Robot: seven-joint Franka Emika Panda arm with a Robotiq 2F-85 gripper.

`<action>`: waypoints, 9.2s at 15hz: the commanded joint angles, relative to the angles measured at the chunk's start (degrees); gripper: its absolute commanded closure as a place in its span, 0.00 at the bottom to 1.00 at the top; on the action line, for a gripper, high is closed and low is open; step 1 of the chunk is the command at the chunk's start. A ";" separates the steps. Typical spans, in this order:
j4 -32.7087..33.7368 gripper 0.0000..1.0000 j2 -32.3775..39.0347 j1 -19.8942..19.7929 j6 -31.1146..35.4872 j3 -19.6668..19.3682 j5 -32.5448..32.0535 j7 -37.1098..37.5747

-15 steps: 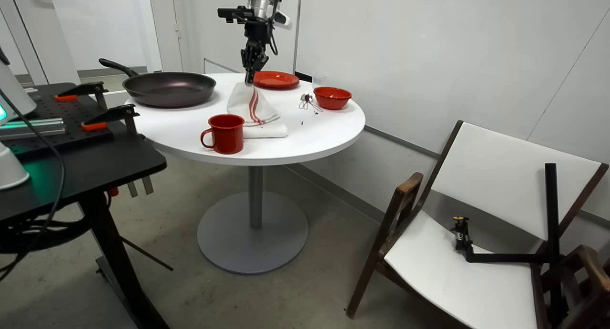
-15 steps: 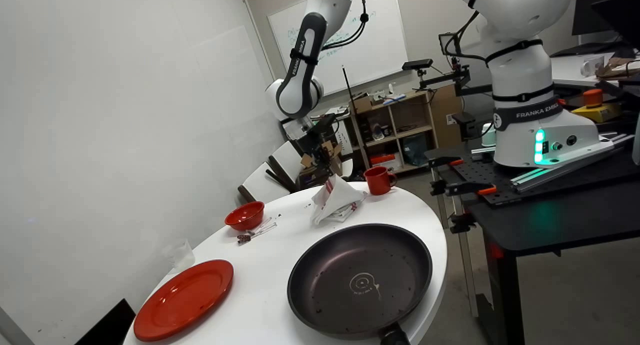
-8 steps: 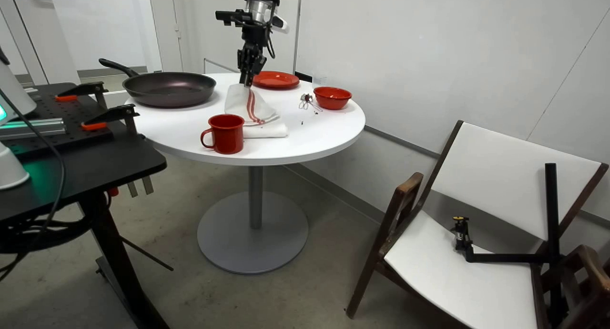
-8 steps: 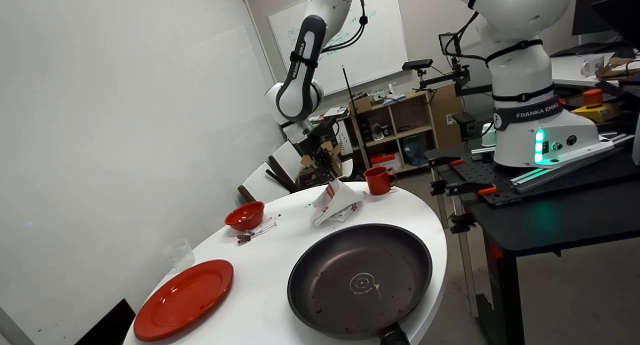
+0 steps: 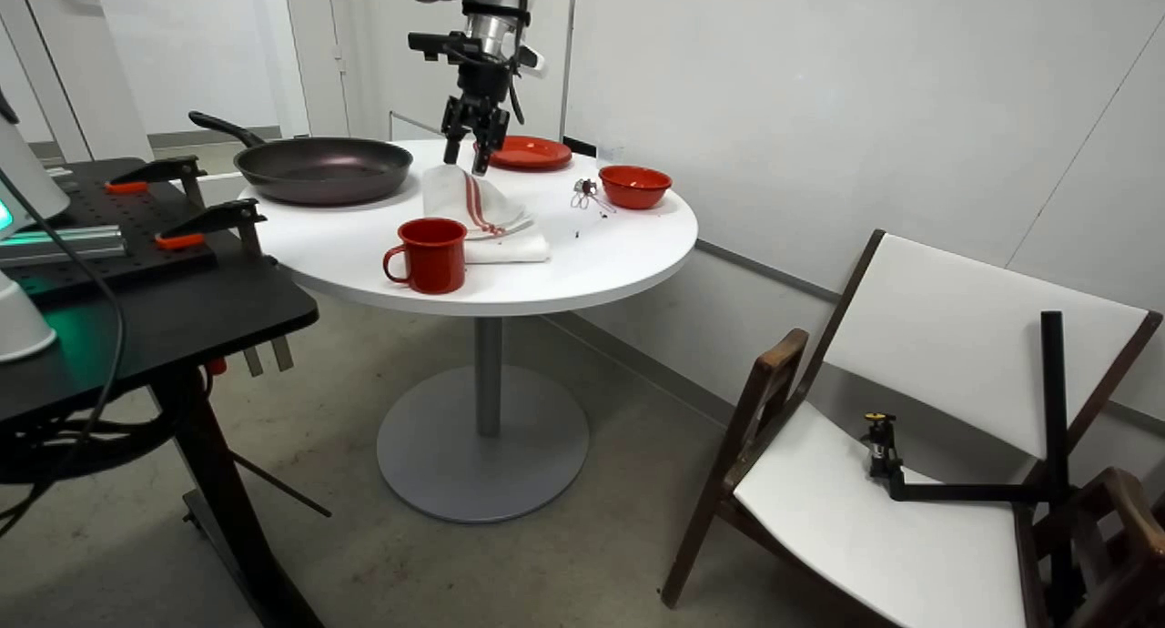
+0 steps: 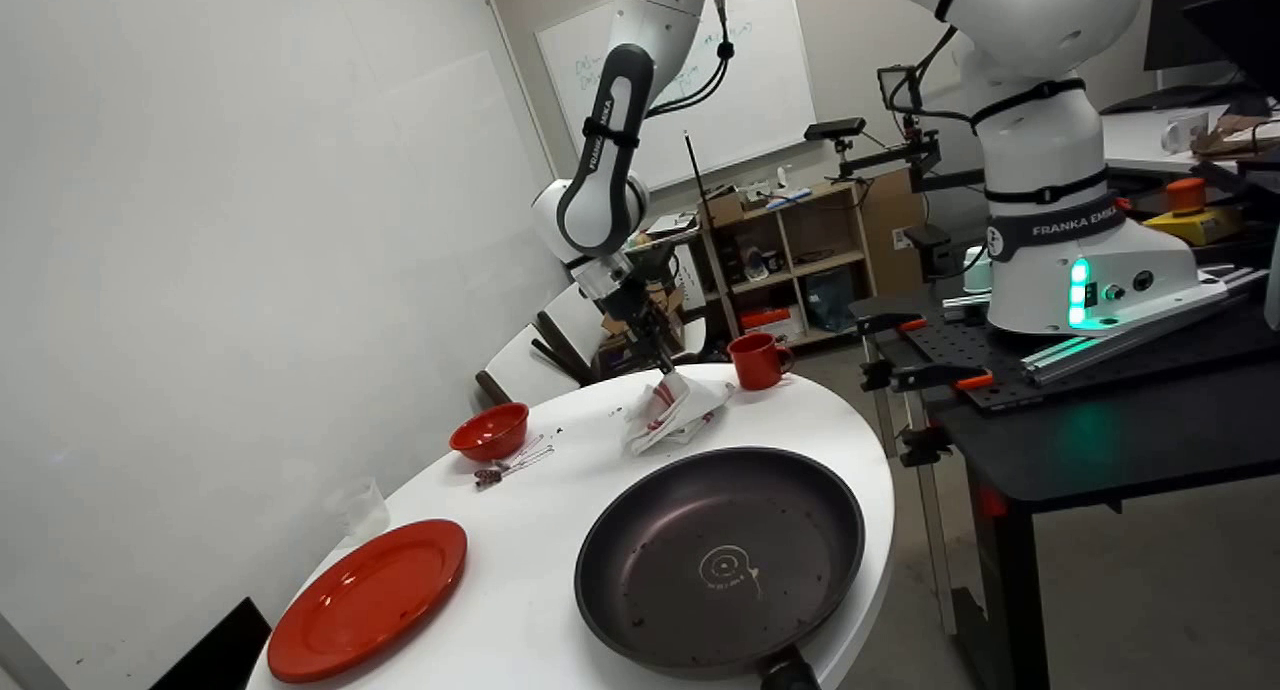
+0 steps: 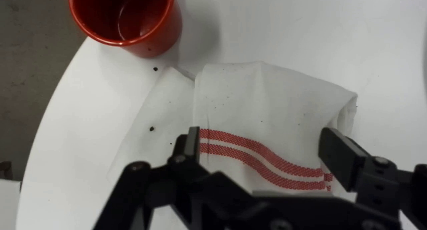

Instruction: Use the towel to wipe the pan

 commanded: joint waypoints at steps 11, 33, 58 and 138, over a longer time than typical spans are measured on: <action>-0.42 0.00 3.62 5.88 0.54 0.25 -15.90 -4.06; 1.02 0.00 9.24 9.82 1.98 0.90 -24.24 -5.21; 5.83 0.34 16.41 11.20 -2.46 2.96 -23.49 -4.85; -5.48 0.96 -5.18 21.87 0.19 15.85 -25.81 -10.94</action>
